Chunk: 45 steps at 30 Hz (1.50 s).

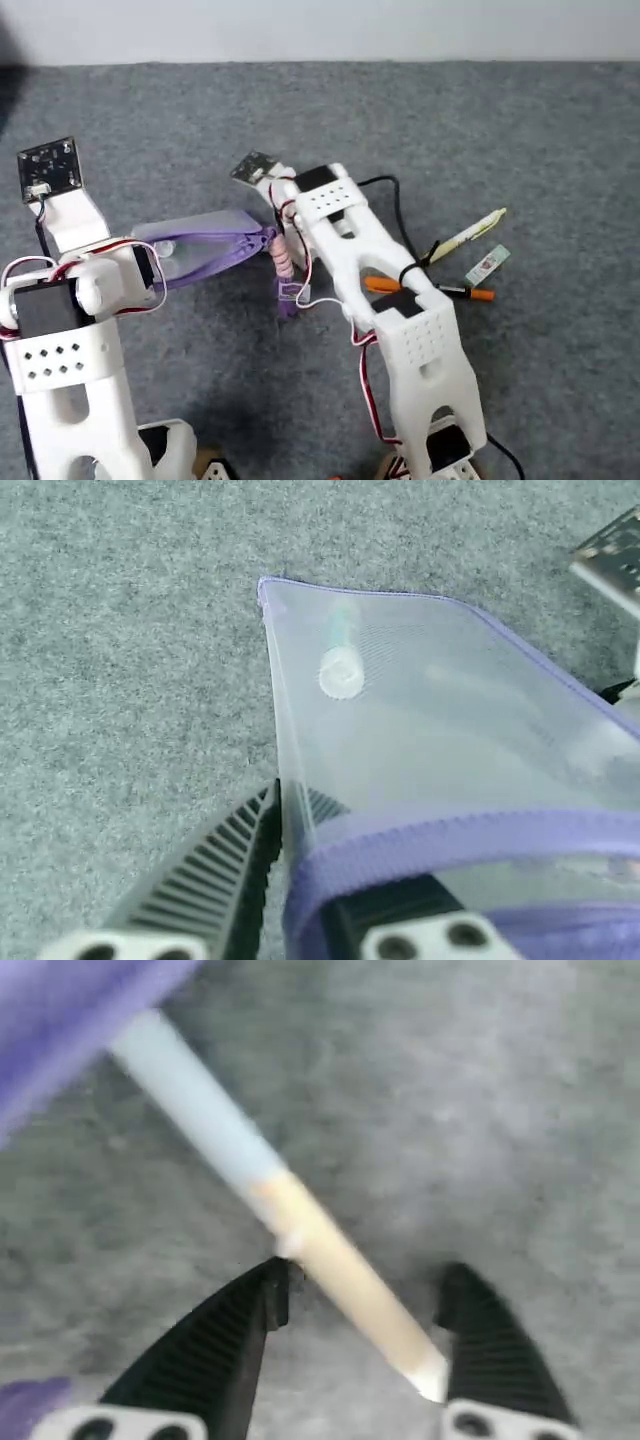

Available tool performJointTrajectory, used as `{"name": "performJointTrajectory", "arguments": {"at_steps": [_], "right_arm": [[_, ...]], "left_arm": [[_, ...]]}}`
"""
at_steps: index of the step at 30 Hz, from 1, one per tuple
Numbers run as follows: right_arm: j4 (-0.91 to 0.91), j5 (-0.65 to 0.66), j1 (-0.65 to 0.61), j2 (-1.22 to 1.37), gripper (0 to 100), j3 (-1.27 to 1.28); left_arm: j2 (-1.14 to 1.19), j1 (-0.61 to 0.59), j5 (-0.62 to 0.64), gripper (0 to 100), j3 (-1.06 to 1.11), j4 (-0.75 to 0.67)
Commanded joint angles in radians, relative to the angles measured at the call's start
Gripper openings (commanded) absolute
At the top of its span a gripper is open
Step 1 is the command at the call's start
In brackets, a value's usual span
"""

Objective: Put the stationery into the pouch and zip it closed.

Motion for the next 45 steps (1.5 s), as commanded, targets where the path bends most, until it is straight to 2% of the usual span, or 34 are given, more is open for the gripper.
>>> {"name": "performJointTrajectory", "arguments": {"at_steps": [1, 2, 5, 8, 17, 19, 22, 25, 37, 41, 45], "right_arm": [[0.013, 0.006, 0.07, -0.007, 3.7, -0.035], [0.019, 0.005, 0.084, -0.007, 0.1, -0.035], [0.087, 0.006, 0.131, -0.007, 3.5, -0.035], [0.162, 0.002, 0.176, -0.018, 0.5, -0.035], [0.361, -0.003, 0.268, -0.142, 1.3, -0.034], [0.36, -0.074, 0.265, -0.177, 6.5, -0.034], [0.358, -0.129, 0.239, -0.208, 21.0, -0.034], [0.298, -0.133, 0.203, -0.213, 28.0, -0.034], [-0.143, -0.126, 0.162, -0.058, 26.0, -0.035], [-0.163, -0.126, 0.16, -0.001, 21.1, -0.035], [-0.163, -0.126, 0.163, 0.036, 11.5, -0.035]], "left_arm": [[0.0, -0.005, 0.009, 1, -0.061, 0.0], [0.0, -0.005, 0.009, 1, -0.061, -0.002], [0.0, -0.005, 0.009, 1, -0.061, -0.002], [0.0, -0.005, 0.009, 1, -0.061, -0.002], [0.0, -0.003, 0.009, 1, -0.061, -0.002], [0.0, 0.0, 0.009, 1, -0.061, -0.002], [0.0, 0.002, 0.009, 1, -0.061, -0.002], [0.0, 0.002, 0.009, 1, -0.061, -0.002], [0.0, -0.003, 0.009, 1, -0.059, 0.005], [0.0, -0.003, 0.009, 1, -0.059, 0.005], [0.0, -0.002, 0.009, 1, -0.059, 0.005]]}}
